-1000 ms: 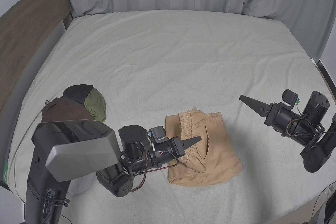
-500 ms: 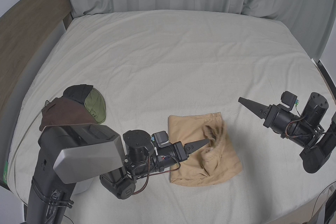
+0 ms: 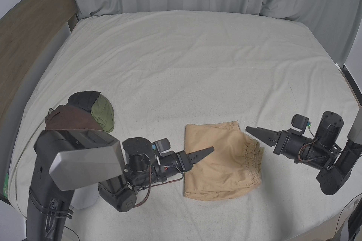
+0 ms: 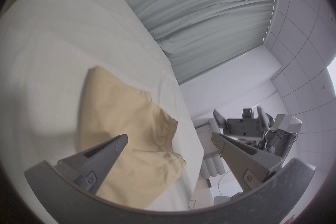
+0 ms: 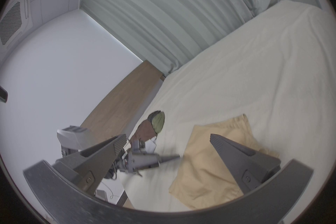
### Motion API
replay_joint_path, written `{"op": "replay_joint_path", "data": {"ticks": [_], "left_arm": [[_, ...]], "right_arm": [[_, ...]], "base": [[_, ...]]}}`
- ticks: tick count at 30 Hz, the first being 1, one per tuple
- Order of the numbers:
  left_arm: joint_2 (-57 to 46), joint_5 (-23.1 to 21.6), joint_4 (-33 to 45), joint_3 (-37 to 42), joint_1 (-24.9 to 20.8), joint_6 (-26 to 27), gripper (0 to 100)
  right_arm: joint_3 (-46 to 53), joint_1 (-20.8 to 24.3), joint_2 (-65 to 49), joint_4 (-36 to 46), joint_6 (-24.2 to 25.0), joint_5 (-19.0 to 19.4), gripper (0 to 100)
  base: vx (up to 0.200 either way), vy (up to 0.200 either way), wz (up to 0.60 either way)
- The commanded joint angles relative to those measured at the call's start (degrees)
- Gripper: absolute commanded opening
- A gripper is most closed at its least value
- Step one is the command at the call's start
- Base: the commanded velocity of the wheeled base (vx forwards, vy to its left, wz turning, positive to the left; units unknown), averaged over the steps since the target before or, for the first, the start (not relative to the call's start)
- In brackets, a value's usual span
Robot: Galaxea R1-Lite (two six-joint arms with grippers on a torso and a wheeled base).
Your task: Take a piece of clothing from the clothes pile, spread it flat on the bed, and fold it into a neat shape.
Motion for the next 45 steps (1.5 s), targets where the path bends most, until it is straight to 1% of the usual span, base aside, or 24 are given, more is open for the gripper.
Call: {"op": "replay_joint_path", "data": {"ticks": [1,6,10,12,14,18,19,20,23,24,26,28,30,31,33,36,40,45], "left_arm": [[-5.98,-0.14,-0.10,3.64,3.56,1.96,100],[-12.66,-0.66,-0.01,7.95,6.99,7.23,100],[-17.40,-0.84,-0.01,11.73,9.54,10.04,100],[-19.34,-1.72,-0.01,13.48,10.86,11.45,100],[-20.74,-2.25,-0.10,15.59,12.62,14.17,100],[-21.45,-3.56,-0.10,19.37,16.57,24.81,100],[-21.54,-3.92,-0.10,19.55,17.62,26.83,100],[-21.54,-4.00,-0.10,19.55,17.80,27.36,100],[-22.41,-5.23,-0.28,21.75,20.61,33.33,100],[-22.85,-6.64,-0.28,22.45,21.49,35.88,100],[-22.94,-11.47,-0.28,23.24,23.69,42.47,100],[-22.94,-14.46,-0.10,23.06,25.97,48.45,100],[-22.94,-14.73,-0.10,22.98,26.41,49.07,100],[-23.12,-15.60,-0.10,23.42,28.26,51.26,100],[-23.03,-16.04,-0.10,23.42,29.67,51.62,100],[-23.29,-18.50,-0.10,23.15,31.78,52.32,100],[-23.47,-19.65,-0.10,22.71,33.27,52.49,100],[-23.38,-19.65,-0.10,22.71,33.36,52.67,100]], "right_arm": [[2.41,1.36,5.18,-0.01,-1.68,-0.06,100],[4.70,1.27,8.08,-0.01,-5.81,-0.06,100],[5.84,1.53,9.66,-0.01,-6.16,-0.06,100],[6.28,1.80,10.54,-0.01,-6.25,-0.06,100],[6.54,1.80,11.68,-0.01,-6.95,-0.06,100],[6.63,1.80,13.97,-0.01,-10.91,-0.32,100],[6.63,1.80,14.85,-0.01,-11.35,-0.41,100],[6.54,1.71,15.11,-0.01,-11.44,-0.41,100],[6.63,1.62,17.48,-0.10,-11.70,-0.41,100],[6.54,1.62,17.75,-0.10,-11.70,-0.41,100],[6.63,1.44,17.92,-0.10,-11.70,-0.41,100],[6.72,1.36,18.28,-0.01,-11.70,-0.41,100],[6.72,1.36,18.45,-0.10,-11.70,-0.41,100],[6.89,1.27,20.39,-0.10,-11.70,-0.58,100],[7.68,1.27,22.05,-0.10,-12.05,-0.67,100],[8.30,1.36,24.78,-0.01,-14.60,-1.02,100],[7.95,1.36,27.06,-0.10,-15.74,-1.55,100],[6.37,1.44,26.01,-0.10,-15.65,-1.55,100]], "base": [[0.000,0.000,0.00],[0.000,0.000,0.00],[0.000,0.000,0.00],[0.000,0.000,0.00],[0.000,0.000,0.00],[0.000,0.000,0.00],[0.000,0.000,0.00],[0.000,0.000,0.00],[0.000,0.000,0.00],[0.000,0.000,0.00],[0.000,0.000,0.00],[0.000,0.000,0.00],[0.000,0.000,0.00],[0.000,0.000,0.00],[0.000,0.000,0.00],[0.000,0.000,0.00],[0.000,0.000,0.00],[0.000,0.000,0.00]]}}
